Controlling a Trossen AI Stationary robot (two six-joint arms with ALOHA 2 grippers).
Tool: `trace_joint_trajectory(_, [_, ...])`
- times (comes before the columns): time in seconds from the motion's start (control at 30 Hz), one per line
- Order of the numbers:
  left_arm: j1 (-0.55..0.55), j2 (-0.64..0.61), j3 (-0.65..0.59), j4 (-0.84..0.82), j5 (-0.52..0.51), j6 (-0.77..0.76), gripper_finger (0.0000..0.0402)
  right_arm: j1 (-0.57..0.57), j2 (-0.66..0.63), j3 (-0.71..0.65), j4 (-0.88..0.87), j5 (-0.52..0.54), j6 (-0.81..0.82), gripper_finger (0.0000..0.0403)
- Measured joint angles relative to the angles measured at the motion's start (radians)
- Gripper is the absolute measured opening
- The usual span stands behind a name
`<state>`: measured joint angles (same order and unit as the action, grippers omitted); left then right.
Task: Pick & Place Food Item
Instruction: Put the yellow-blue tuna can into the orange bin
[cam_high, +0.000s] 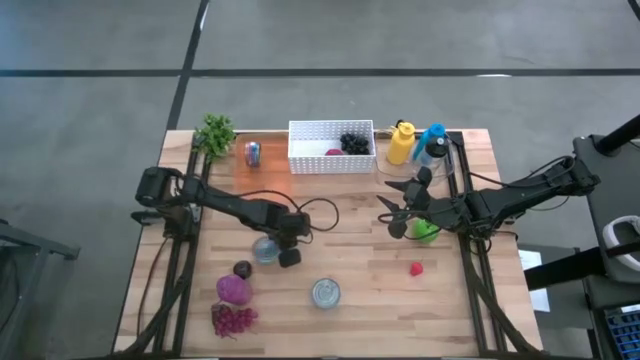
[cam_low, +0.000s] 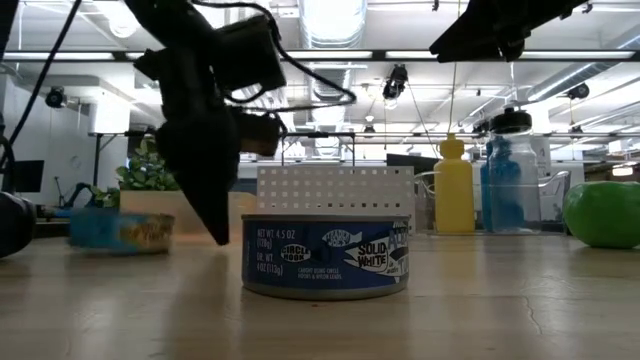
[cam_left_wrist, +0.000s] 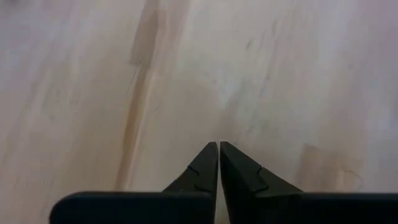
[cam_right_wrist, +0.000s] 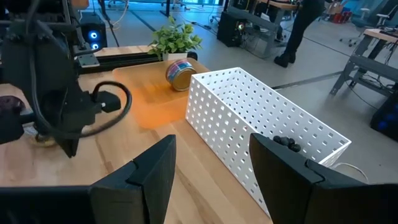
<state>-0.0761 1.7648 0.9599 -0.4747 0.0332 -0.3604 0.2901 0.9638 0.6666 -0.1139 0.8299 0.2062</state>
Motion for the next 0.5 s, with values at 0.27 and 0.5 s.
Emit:
trace_joint_trajectory(0.27, [0.0,0.036,0.063,-0.017,0.001,0.048,0.0023,0.0,0.0,0.0,0.0,0.001,0.0,0.0199])
trace_joint_trajectory(0.5, [-0.001,0.013,0.154,-0.226,0.0,0.058,0.0023,0.0,0.0,0.0,0.0,0.0,0.0,0.0199])
